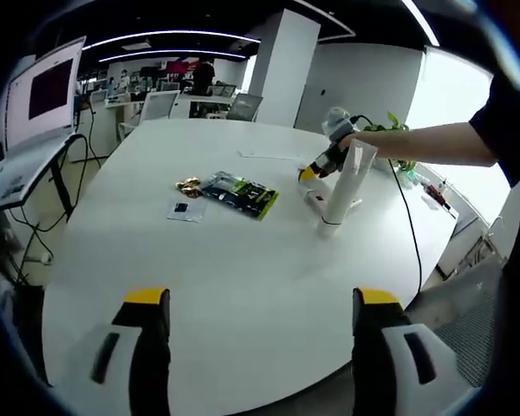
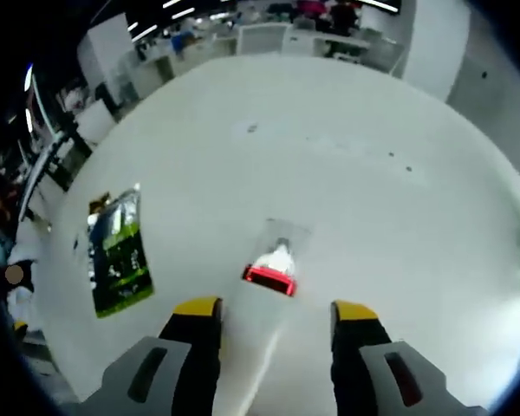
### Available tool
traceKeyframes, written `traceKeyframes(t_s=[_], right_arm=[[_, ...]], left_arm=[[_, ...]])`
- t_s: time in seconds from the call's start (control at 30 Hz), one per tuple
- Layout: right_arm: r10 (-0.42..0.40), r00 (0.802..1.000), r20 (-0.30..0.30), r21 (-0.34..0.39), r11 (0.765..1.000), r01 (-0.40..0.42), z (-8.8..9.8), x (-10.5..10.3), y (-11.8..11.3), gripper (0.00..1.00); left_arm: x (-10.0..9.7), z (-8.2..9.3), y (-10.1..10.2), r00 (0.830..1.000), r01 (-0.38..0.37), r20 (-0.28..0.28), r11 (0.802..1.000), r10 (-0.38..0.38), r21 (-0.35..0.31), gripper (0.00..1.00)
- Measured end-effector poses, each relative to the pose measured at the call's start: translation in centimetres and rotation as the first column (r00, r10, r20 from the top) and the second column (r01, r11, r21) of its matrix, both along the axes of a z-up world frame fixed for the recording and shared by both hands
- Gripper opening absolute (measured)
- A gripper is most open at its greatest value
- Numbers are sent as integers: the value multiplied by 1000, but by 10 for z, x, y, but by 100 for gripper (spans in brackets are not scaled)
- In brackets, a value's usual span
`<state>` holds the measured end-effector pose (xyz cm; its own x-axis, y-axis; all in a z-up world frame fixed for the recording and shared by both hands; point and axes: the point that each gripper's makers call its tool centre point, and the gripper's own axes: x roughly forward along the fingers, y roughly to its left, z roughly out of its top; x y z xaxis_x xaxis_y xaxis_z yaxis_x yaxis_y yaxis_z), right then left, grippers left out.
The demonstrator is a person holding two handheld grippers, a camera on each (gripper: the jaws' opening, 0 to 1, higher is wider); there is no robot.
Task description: Arrange the skincare products in the storage area until every visible bottle or jar stands upright without overlapping.
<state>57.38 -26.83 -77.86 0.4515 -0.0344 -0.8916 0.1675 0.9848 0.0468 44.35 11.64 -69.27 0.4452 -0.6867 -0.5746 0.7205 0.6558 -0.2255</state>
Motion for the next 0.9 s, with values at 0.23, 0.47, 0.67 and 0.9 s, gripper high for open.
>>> traceKeyframes(t_s=[0.23, 0.47, 0.67, 0.9], right_arm=[[16, 999, -49, -19, 1000, -17, -8, 5, 0, 49], [-14, 998, -68, 17, 1000, 15, -13, 6, -1, 35], [77, 997, -15, -11, 997, -78, -10, 11, -2, 33], [161, 987, -3, -81, 984, -161, -11, 15, -2, 27]], left_arm=[[0, -4, -1, 1000, 8, -9, 1000, -8, 9, 80], [-2, -8, -3, 1000, 24, -15, 999, -24, 25, 79], [-2, -9, -6, 999, 32, -18, 999, -32, 27, 78], [-1, -7, -2, 1000, 27, 0, 999, -27, 33, 77]])
